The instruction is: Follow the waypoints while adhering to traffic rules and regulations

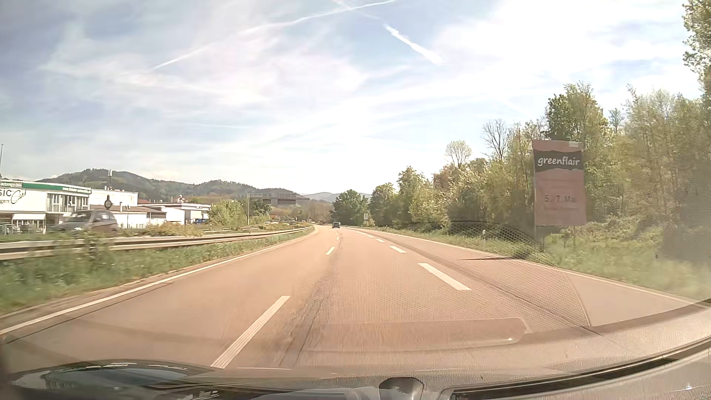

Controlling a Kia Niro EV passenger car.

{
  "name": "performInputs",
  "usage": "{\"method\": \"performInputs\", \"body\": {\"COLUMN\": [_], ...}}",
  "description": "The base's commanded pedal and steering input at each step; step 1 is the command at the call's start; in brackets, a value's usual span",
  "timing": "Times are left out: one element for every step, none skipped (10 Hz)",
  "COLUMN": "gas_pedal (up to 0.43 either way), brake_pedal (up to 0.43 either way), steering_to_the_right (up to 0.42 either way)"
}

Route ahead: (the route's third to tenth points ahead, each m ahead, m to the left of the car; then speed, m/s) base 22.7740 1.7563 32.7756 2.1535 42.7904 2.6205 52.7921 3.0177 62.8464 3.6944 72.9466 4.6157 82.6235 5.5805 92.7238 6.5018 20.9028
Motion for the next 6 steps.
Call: {"method": "performInputs", "body": {"gas_pedal": [0.169, 0.169, 0.169, 0.169, 0.169, 0.169], "brake_pedal": [0.000, 0.000, 0.000, 0.000, 0.000, 0.000], "steering_to_the_right": [-0.007, -0.008, -0.008, -0.008, -0.008, -0.008]}}
